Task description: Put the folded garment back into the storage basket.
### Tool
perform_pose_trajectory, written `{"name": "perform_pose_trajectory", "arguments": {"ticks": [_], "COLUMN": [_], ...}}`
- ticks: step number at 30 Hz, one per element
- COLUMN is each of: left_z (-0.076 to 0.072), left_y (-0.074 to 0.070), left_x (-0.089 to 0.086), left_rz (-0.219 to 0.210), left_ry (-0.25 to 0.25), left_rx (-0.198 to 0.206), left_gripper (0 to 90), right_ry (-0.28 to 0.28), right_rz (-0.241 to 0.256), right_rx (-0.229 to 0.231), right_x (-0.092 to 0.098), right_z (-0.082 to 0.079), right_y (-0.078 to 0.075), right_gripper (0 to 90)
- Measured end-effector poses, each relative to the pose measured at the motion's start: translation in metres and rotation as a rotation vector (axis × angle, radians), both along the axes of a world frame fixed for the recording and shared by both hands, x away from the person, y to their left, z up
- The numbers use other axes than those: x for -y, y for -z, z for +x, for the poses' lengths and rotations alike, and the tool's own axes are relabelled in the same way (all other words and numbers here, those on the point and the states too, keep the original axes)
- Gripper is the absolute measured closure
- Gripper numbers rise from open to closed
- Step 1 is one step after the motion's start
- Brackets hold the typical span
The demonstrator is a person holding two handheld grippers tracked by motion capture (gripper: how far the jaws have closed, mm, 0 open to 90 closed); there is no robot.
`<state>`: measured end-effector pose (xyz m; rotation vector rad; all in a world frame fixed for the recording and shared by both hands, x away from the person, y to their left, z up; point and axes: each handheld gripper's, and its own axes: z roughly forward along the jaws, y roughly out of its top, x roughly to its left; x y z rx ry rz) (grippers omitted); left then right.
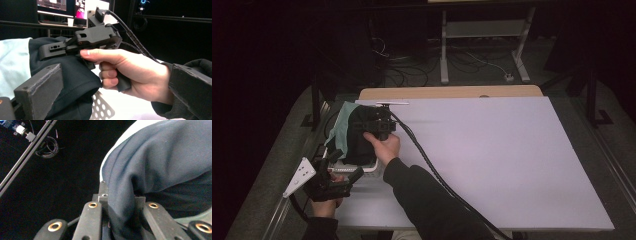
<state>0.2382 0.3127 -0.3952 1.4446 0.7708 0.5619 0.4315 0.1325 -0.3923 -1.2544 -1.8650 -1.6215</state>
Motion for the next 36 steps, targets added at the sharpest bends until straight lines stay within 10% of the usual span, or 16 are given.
{"name": "perform_pose_trajectory", "arguments": {"ticks": [23, 29, 36], "left_z": [0.0, 0.0, 0.0], "left_y": [0.0, 0.0, 0.0], "left_x": [0.0, 0.0, 0.0], "left_rz": [0.001, 0.002, 0.003], "left_ry": [-0.001, -0.003, -0.003], "left_rx": [-0.001, 0.0, 0.0], "left_gripper": [0.0, 0.0, 0.0], "right_ry": [-0.001, -0.038, -0.041], "right_rz": [-0.103, -0.121, -0.22], "right_rx": [-0.047, -0.078, 0.036], "right_x": [-0.012, -0.011, -0.004], "right_z": [0.002, 0.003, -0.004], "right_y": [0.008, 0.008, -0.01], "right_gripper": [71.7, 56.1, 28.7]}}
